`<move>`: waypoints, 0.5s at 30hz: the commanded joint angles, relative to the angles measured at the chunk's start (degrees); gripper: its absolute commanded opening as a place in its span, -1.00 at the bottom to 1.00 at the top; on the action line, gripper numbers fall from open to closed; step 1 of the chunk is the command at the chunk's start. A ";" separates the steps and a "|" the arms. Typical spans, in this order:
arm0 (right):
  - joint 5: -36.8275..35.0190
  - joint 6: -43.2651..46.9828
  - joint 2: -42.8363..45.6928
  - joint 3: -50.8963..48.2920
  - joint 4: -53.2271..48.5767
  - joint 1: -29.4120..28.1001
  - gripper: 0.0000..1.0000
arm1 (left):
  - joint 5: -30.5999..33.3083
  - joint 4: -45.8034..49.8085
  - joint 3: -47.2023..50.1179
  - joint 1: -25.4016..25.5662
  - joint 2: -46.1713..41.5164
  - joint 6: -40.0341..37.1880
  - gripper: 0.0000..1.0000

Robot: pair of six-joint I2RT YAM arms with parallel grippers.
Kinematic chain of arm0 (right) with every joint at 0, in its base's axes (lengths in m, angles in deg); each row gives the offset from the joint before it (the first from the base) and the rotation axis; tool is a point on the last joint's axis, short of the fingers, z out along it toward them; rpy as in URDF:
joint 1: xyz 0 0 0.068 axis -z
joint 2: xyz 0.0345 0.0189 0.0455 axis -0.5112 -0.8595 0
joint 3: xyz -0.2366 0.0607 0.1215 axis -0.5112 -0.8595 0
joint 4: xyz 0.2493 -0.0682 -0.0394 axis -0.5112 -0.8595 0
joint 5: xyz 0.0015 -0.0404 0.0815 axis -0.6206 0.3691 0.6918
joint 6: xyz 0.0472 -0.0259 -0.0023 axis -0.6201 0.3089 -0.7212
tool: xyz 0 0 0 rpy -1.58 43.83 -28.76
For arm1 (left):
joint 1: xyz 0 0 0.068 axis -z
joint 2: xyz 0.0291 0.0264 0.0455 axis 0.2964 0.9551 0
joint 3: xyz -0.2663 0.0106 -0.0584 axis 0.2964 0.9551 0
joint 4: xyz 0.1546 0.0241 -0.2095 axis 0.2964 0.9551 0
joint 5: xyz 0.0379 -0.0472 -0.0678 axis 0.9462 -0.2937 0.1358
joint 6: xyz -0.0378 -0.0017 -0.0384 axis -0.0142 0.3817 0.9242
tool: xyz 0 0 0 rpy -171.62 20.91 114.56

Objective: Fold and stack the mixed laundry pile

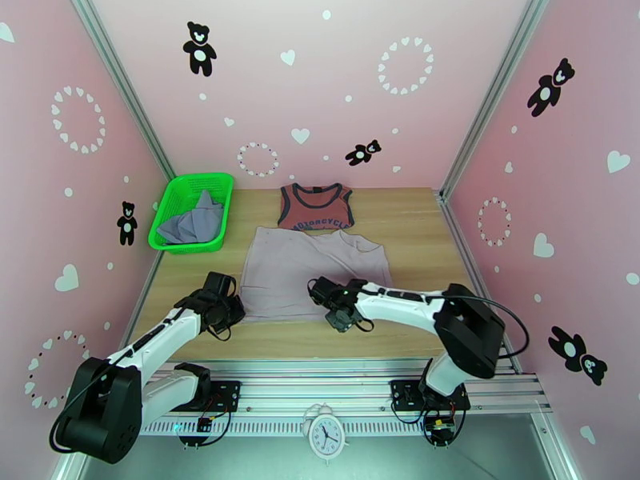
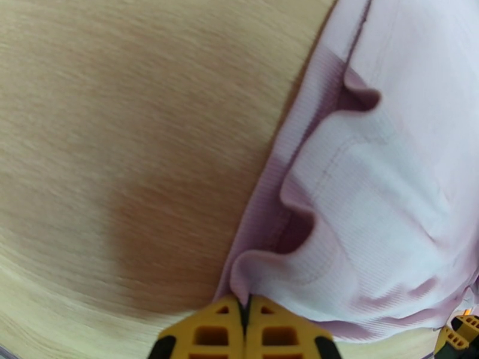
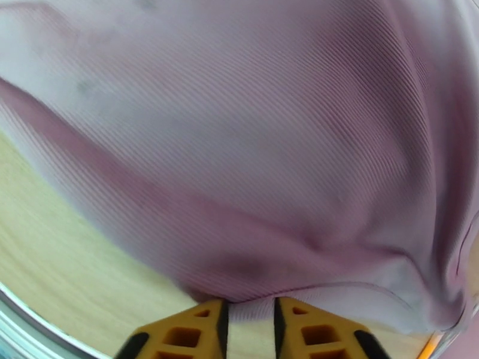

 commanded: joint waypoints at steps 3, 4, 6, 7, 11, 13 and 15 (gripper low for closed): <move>-3.78 1.47 -0.77 2.67 -0.66 1.09 -0.92 | 1.41 0.91 -1.82 0.37 0.44 -0.84 -1.00; -3.97 1.87 -0.63 2.91 -0.62 1.63 -0.96 | 1.48 1.03 -1.93 0.35 0.50 -0.83 -1.00; -3.94 2.90 -0.47 3.42 -0.49 2.97 -1.00 | 1.50 1.06 -1.98 0.32 0.70 -0.97 -1.00; -3.85 3.33 -0.52 3.76 -0.43 3.53 -1.00 | 1.51 0.98 -2.02 0.37 0.85 -1.00 -1.00; -1.88 4.56 -0.80 4.52 -0.37 4.99 -1.00 | 1.43 0.64 -1.73 0.39 1.06 -0.95 -1.00; -0.90 4.29 -0.94 4.62 -0.91 5.03 -0.78 | 1.42 0.67 -1.53 0.33 1.05 -0.84 -1.00; 0.36 3.84 -1.16 4.15 -1.08 5.03 -0.46 | 1.49 0.59 -1.25 0.41 0.85 -0.75 -1.00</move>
